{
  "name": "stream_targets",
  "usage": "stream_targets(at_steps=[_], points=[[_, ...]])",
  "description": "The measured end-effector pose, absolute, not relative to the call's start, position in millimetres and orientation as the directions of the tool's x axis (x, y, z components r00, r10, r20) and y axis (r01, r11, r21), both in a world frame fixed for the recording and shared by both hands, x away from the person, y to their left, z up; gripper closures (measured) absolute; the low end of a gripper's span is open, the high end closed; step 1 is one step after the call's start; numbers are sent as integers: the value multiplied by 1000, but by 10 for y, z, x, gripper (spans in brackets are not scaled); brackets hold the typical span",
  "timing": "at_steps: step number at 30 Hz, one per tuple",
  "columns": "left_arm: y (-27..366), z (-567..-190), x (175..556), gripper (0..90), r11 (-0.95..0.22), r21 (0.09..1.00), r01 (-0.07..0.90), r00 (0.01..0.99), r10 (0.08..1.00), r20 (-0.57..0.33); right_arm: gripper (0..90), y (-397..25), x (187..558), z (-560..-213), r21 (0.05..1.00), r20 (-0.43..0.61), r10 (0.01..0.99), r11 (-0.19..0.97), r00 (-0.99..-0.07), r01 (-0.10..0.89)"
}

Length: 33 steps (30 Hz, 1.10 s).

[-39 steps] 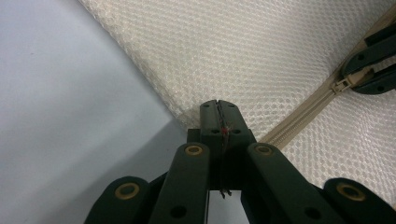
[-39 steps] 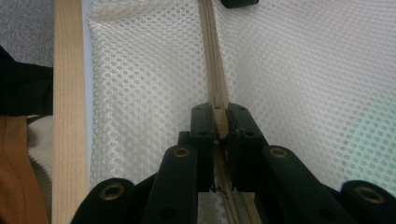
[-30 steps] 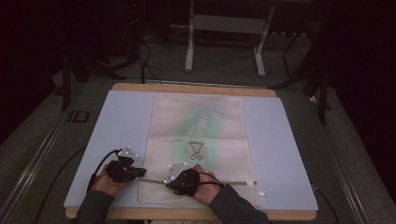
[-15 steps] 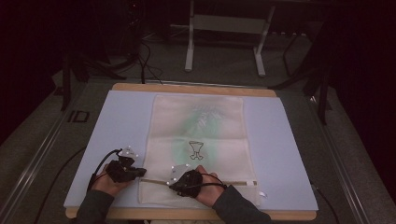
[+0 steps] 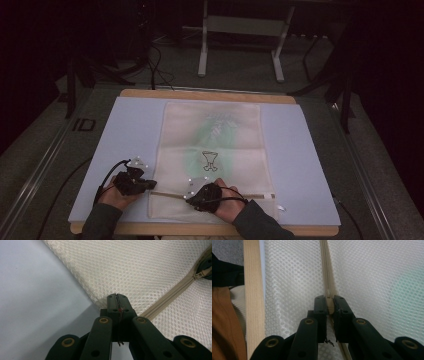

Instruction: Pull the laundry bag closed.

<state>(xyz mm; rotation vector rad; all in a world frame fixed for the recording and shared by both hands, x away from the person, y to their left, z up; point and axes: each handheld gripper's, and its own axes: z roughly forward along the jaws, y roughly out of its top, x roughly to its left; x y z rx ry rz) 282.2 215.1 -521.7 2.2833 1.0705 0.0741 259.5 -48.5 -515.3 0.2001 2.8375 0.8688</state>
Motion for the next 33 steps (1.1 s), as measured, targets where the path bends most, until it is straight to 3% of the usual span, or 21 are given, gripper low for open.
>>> stream_targets(at_steps=[33], points=[[2155,-5217,2828,900,-486,544,684,670,714,-204,823,-643,2564,-5132,560,-134,194,824,-972,87]])
